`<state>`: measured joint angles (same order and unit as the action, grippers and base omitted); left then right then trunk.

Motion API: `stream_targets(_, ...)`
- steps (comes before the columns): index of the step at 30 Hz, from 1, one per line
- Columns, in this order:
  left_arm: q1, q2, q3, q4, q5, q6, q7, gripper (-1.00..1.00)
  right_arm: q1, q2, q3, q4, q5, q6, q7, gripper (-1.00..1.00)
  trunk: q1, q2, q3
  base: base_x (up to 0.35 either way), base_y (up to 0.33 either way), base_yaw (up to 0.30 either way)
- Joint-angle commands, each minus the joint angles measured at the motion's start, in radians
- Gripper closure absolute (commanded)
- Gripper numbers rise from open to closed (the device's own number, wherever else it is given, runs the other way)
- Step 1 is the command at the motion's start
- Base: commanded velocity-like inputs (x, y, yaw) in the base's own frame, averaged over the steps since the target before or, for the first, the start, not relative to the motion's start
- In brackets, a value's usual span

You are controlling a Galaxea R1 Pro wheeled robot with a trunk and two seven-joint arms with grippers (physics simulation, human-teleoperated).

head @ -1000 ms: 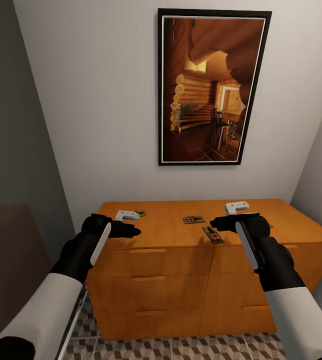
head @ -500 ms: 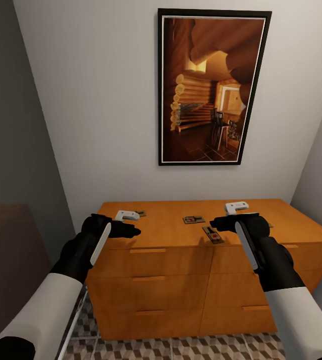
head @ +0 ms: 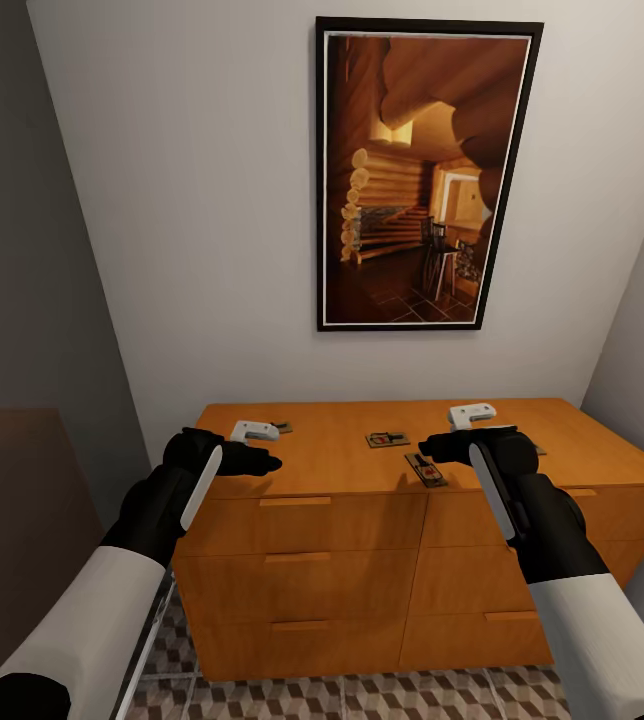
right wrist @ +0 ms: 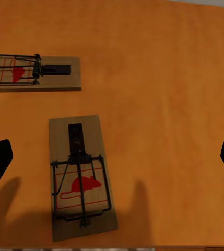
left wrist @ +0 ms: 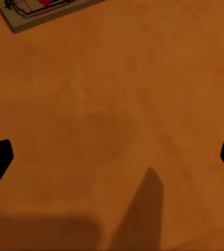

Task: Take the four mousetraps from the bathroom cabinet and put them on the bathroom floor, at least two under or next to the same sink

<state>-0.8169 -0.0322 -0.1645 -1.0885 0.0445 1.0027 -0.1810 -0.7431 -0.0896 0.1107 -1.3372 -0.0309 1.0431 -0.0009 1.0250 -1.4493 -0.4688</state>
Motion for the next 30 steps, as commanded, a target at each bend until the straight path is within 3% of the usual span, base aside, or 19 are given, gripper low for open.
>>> stream_targets(1, -0.001, 0.0, 0.0, -0.001, 0.004, 0.003, 0.002, -1.0, -0.001, -0.001, 0.002, -0.001, -0.003, 0.004, 0.0, -1.0, 0.0, -0.001, -0.001, 0.0, 0.0, 0.0)
stream_targets(30, -0.001, 0.0, 0.0, -0.001, 0.006, -0.004, 0.003, -1.0, -0.001, 0.0, 0.004, 0.006, -0.005, 0.004, -0.001, -1.0, 0.0, -0.001, -0.001, 0.0, 0.0, 0.0)
